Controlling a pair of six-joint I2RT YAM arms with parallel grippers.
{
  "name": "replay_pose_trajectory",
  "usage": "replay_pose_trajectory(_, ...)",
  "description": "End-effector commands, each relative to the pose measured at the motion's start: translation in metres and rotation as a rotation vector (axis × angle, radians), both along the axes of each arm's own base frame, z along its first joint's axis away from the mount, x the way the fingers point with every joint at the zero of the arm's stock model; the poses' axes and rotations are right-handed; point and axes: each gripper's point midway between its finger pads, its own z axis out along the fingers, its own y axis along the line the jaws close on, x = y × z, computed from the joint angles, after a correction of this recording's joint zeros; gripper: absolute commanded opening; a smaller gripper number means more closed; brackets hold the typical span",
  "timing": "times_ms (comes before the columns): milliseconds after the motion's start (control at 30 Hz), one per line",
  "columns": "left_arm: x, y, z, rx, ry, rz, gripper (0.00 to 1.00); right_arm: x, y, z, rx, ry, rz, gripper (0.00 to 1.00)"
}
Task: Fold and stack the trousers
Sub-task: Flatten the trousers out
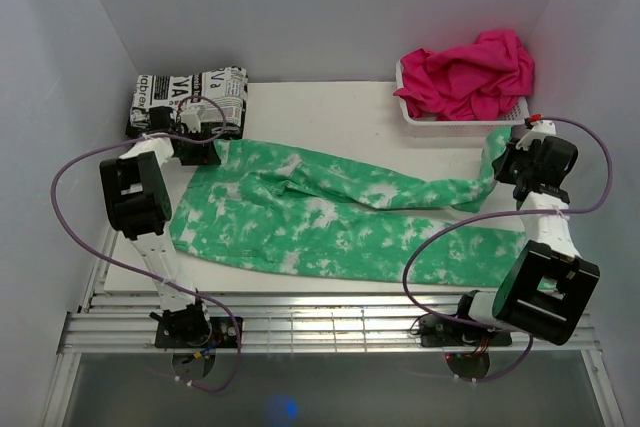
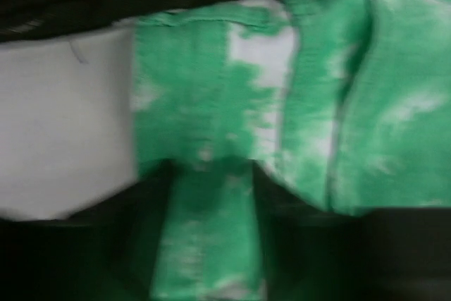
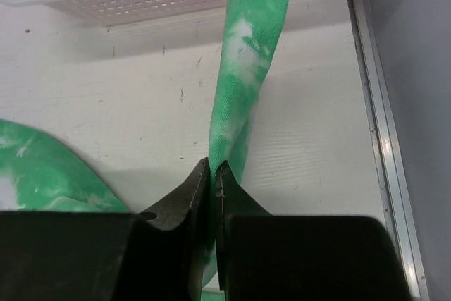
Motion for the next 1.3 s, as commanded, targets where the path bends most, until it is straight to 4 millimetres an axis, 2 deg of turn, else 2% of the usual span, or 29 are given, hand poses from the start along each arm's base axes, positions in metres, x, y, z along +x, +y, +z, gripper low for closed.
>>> replay_pose_trajectory(0, -0.015, 0.046, -0.045, 0.231, 0.115, 0.144, 0.41, 0.011, -0.002, 0.040, -0.054, -0.192, 0.046, 0.08)
replay_pose_trajectory(33, -0.027, 0.056, -0.051, 0.246, 0.142, 0.167, 0.30, 0.012, -0.007, 0.040, -0.059, -0.192, 0.026, 0.08)
replay_pose_trajectory(133, -0.047, 0.077, -0.050, 0.249, 0.178, 0.202, 0.00, 0.012, -0.020, 0.036, -0.068, -0.167, -0.043, 0.08)
replay_pose_trajectory(200, -0.056, 0.085, -0.044, 0.238, 0.179, 0.209, 0.00, 0.013, -0.030, 0.036, -0.074, -0.136, -0.100, 0.08)
replay_pose_trajectory(233, -0.061, 0.095, -0.041, 0.239, 0.176, 0.228, 0.00, 0.011, -0.042, 0.027, -0.086, -0.086, -0.158, 0.08)
replay_pose_trajectory(267, -0.068, 0.097, -0.042, 0.244, 0.179, 0.220, 0.00, 0.011, -0.044, 0.025, -0.080, -0.051, -0.166, 0.08)
replay_pose_trajectory(300, -0.069, 0.100, -0.035, 0.249, 0.163, 0.225, 0.00, 0.009, -0.046, 0.020, -0.088, -0.027, -0.171, 0.08)
replay_pose_trajectory(400, -0.079, 0.111, -0.031, 0.250, 0.158, 0.235, 0.00, 0.006, -0.031, 0.011, -0.058, -0.040, -0.065, 0.08)
replay_pose_trajectory(500, -0.085, 0.123, -0.025, 0.254, 0.153, 0.263, 0.00, 0.008, -0.007, 0.020, -0.021, -0.128, 0.063, 0.08)
replay_pose_trajectory(667, -0.093, 0.125, -0.023, 0.241, 0.158, 0.267, 0.00, 0.014, 0.013, 0.042, 0.000, -0.322, 0.187, 0.08)
replay_pose_trajectory(700, -0.094, 0.124, -0.024, 0.241, 0.160, 0.265, 0.00, 0.015, 0.012, 0.047, 0.001, -0.356, 0.194, 0.08)
replay_pose_trajectory(733, -0.095, 0.125, -0.025, 0.239, 0.163, 0.266, 0.00, 0.018, 0.009, 0.063, 0.002, -0.427, 0.201, 0.08)
replay_pose_trajectory(800, -0.095, 0.124, -0.027, 0.228, 0.166, 0.270, 0.00, 0.024, 0.004, 0.069, 0.076, -0.450, 0.180, 0.08)
replay_pose_trajectory(833, -0.094, 0.123, -0.028, 0.216, 0.165, 0.273, 0.00, 0.028, 0.001, 0.084, 0.073, -0.493, 0.187, 0.08)
replay_pose_trajectory(900, -0.093, 0.122, -0.029, 0.199, 0.168, 0.274, 0.00, 0.029, -0.008, 0.080, 0.144, -0.483, 0.148, 0.11)
replay_pose_trajectory(933, -0.092, 0.121, -0.028, 0.191, 0.163, 0.275, 0.00, 0.027, -0.012, 0.075, 0.172, -0.470, 0.124, 0.15)
replay_pose_trajectory(967, -0.090, 0.118, -0.026, 0.174, 0.154, 0.272, 0.00, 0.018, -0.011, 0.053, 0.228, -0.418, 0.097, 0.36)
replay_pose_trajectory(1033, -0.090, 0.115, -0.026, 0.159, 0.148, 0.270, 0.00, -0.003, -0.010, 0.027, 0.302, -0.342, 0.098, 0.43)
replay_pose_trajectory(1067, -0.092, 0.112, -0.028, 0.144, 0.152, 0.264, 0.00, -0.019, -0.001, 0.001, 0.383, -0.240, 0.085, 0.47)
replay_pose_trajectory(1100, -0.093, 0.110, -0.030, 0.139, 0.157, 0.259, 0.00, -0.037, -0.002, -0.013, 0.365, -0.192, 0.082, 0.59)
replay_pose_trajectory(1167, -0.096, 0.109, -0.033, 0.133, 0.164, 0.253, 0.00, -0.066, 0.006, -0.037, 0.411, -0.066, 0.055, 0.72)
replay_pose_trajectory(1200, -0.097, 0.109, -0.033, 0.132, 0.164, 0.250, 0.00, -0.074, -0.003, -0.029, 0.349, -0.087, 0.031, 0.78)
replay_pose_trajectory(1267, -0.096, 0.109, -0.034, 0.133, 0.164, 0.244, 0.00, -0.080, -0.006, -0.015, 0.316, -0.098, 0.042, 0.79)
